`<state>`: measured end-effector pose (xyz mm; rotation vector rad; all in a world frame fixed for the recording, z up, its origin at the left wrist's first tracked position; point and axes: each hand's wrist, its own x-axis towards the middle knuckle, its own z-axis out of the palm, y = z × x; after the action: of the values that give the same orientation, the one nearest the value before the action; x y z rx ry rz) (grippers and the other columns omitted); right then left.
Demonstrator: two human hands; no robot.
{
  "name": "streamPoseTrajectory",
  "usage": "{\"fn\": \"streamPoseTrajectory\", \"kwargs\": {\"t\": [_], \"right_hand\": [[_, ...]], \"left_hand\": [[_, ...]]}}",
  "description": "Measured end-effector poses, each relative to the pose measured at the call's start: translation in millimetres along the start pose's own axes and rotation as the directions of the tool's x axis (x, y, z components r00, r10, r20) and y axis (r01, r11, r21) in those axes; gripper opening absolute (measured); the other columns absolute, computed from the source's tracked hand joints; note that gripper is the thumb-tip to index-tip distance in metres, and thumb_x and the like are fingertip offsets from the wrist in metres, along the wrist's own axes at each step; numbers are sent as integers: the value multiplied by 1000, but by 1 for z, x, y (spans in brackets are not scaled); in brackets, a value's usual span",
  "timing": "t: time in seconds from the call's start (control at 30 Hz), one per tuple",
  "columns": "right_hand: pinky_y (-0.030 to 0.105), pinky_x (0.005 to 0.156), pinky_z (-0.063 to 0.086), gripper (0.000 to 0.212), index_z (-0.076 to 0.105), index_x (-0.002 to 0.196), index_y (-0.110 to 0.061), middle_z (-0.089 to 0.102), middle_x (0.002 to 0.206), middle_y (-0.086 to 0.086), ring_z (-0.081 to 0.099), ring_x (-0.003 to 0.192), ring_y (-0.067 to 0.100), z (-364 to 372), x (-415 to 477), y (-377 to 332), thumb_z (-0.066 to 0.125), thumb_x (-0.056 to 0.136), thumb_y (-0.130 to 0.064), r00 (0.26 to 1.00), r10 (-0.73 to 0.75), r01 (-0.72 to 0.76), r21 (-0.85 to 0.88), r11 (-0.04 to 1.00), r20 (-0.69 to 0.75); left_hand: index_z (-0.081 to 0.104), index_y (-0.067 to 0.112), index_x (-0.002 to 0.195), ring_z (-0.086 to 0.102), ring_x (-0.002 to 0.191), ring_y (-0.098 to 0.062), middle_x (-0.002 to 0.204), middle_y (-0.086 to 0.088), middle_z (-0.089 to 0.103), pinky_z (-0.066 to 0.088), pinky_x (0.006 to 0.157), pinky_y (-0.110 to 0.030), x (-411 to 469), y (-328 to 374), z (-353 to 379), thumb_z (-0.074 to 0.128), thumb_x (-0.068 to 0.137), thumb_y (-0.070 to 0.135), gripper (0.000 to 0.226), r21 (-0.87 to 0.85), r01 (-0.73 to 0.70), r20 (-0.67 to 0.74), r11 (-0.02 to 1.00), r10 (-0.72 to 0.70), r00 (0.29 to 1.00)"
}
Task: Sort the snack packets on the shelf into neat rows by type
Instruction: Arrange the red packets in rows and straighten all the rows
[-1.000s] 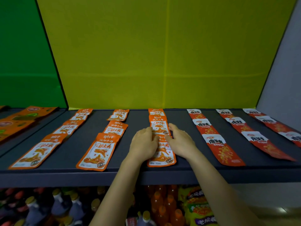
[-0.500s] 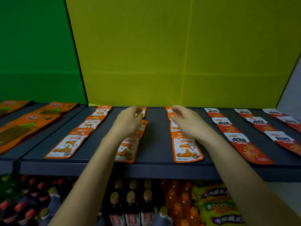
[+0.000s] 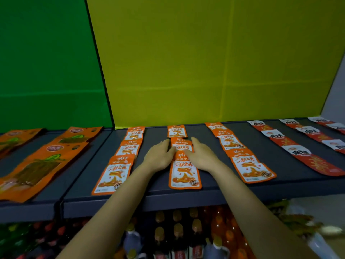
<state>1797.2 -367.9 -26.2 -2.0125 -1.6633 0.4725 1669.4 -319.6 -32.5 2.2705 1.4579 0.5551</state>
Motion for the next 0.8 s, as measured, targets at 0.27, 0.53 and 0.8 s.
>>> {"fn": "streamPoseTrajectory", "kwargs": {"t": [0.27, 0.53, 0.8], "right_hand": [[41, 105, 38, 48, 30, 140, -14, 51, 136, 7, 52, 121, 24, 2, 0, -3, 40, 97, -33, 998, -56, 54, -37, 998, -31], [40, 97, 47, 52, 26, 145, -17, 44, 145, 2, 54, 119, 20, 2, -2, 7, 41, 97, -31, 997, -31, 44, 197, 979, -71], [33, 107, 35, 41, 39, 139, -14, 44, 143, 4, 41, 132, 19, -10, -5, -16, 41, 97, -18, 972, -172, 197, 151, 969, -162]], "left_hand": [[44, 3, 129, 49, 122, -28, 133, -14, 53, 34, 106, -40, -1, -2, 3, 32, 100, 28, 40, 34, -48, -38, 998, 50, 998], [54, 4, 117, 52, 113, -28, 122, -14, 59, 43, 94, -41, -4, -5, -1, 36, 98, 26, 34, -12, -38, -162, 999, 36, 986], [61, 12, 111, 56, 108, -35, 116, -14, 64, 44, 84, -39, -12, -22, -55, 40, 95, 24, 28, 75, 51, -368, 996, -20, 930]]}}
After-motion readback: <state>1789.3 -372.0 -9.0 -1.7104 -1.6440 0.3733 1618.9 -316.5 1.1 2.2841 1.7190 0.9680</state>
